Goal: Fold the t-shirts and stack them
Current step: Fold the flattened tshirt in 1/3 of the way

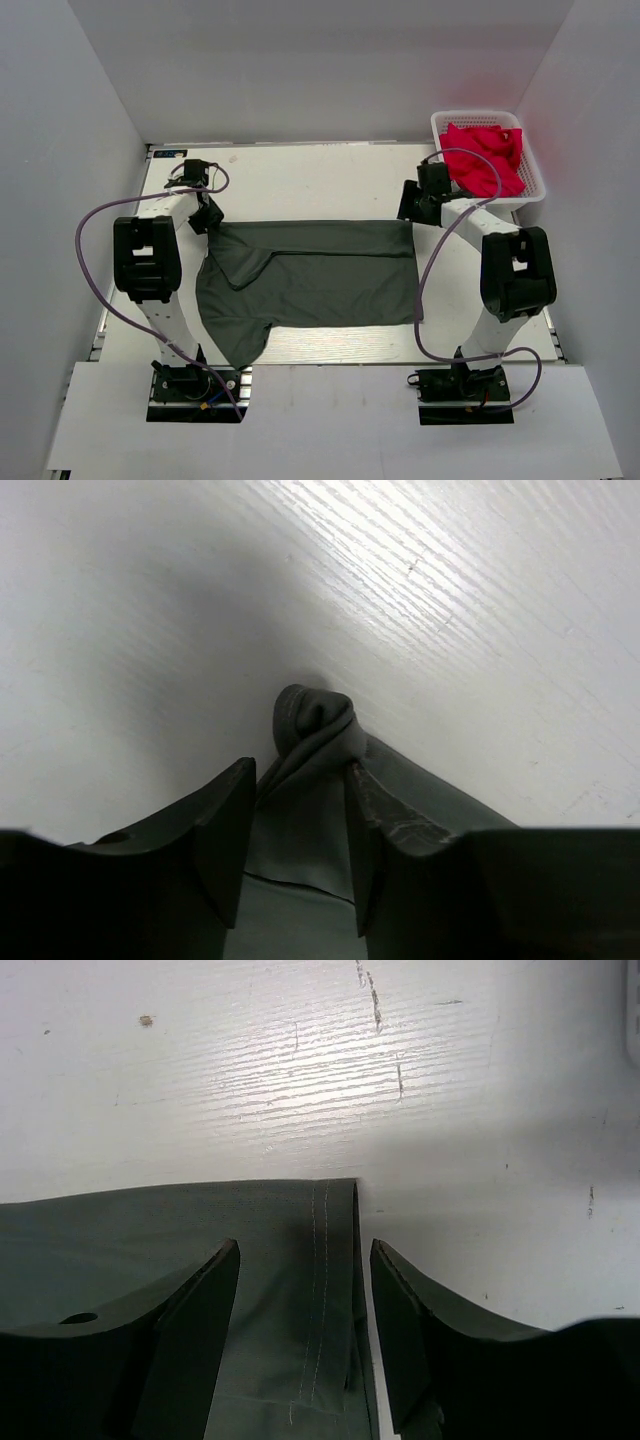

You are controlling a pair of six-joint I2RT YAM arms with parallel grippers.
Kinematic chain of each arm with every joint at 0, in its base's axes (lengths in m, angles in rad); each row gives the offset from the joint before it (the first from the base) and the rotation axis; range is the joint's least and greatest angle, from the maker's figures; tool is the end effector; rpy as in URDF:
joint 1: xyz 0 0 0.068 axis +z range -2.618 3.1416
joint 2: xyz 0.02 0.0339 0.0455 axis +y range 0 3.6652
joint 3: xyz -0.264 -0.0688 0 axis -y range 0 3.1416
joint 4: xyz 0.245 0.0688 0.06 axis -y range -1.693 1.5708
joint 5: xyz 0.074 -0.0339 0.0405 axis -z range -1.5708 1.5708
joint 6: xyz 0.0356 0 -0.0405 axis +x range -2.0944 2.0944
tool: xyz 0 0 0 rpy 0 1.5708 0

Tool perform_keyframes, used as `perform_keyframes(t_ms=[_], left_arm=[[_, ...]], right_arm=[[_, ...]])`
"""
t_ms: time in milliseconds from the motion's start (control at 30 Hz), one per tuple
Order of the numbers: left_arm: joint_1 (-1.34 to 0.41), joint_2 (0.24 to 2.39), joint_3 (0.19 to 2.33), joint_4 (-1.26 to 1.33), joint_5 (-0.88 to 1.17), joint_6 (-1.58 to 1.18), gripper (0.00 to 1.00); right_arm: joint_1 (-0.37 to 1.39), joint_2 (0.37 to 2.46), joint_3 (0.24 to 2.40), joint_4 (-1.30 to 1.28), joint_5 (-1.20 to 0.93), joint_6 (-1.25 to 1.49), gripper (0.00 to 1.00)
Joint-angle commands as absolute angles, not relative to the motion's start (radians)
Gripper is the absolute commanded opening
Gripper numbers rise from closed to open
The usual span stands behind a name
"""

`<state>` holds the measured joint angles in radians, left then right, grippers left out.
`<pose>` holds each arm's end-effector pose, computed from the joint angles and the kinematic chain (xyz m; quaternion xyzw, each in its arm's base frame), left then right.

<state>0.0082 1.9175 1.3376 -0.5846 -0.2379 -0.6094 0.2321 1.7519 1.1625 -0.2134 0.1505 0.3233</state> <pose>0.3904 0.0116 0.1780 -0.3184 0.9192 0.0517 0.2258 0.3715 0.0823 0.2083 0.0703 0.9223 0.0354 0.3784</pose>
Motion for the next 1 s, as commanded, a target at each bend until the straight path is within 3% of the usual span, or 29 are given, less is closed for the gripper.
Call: perform_keyframes(t_ms=[0,200,233,333,367,433,533,867,967], left_arm=[[0.011,1.910,1.333,-0.549,-0.204,-0.597,0.50],[0.011,1.940,1.333,-0.549,-0.195,-0.597,0.37],[0.011,1.940,1.333,-0.549,-0.186,-0.597,0.30],[0.011,1.950,1.333,-0.523,-0.161,-0.578,0.18],[0.011,1.962,1.333,-0.509,-0.161,-0.578,0.14],[0.011,1.991,1.348,-0.500,-0.135,-0.578,0.04],[0.011,2.055,1.411,-0.500,-0.126,-0.578,0.00],[0.011,2.331,1.849,-0.612,-0.078,-0.558,0.01],[0.011,2.370,1.992,-0.655,-0.060,-0.537,0.14]], right_arm=[[0.229,1.770,1.189,-0.192,0.127,0.310,0.61],[0.227,1.854,1.213,-0.201,0.146,0.311,0.56],[0.224,1.873,1.219,-0.201,0.146,0.311,0.54],[0.222,1.919,1.253,-0.224,0.175,0.318,0.31],[0.222,1.936,1.270,-0.227,0.189,0.321,0.10],[0.212,1.966,1.319,-0.244,0.224,0.331,0.00],[0.195,2.023,1.400,-0.273,0.268,0.327,0.00],[0.138,2.258,1.768,-0.365,0.195,0.291,0.00],[0.132,2.266,1.877,-0.382,0.135,0.261,0.15]])
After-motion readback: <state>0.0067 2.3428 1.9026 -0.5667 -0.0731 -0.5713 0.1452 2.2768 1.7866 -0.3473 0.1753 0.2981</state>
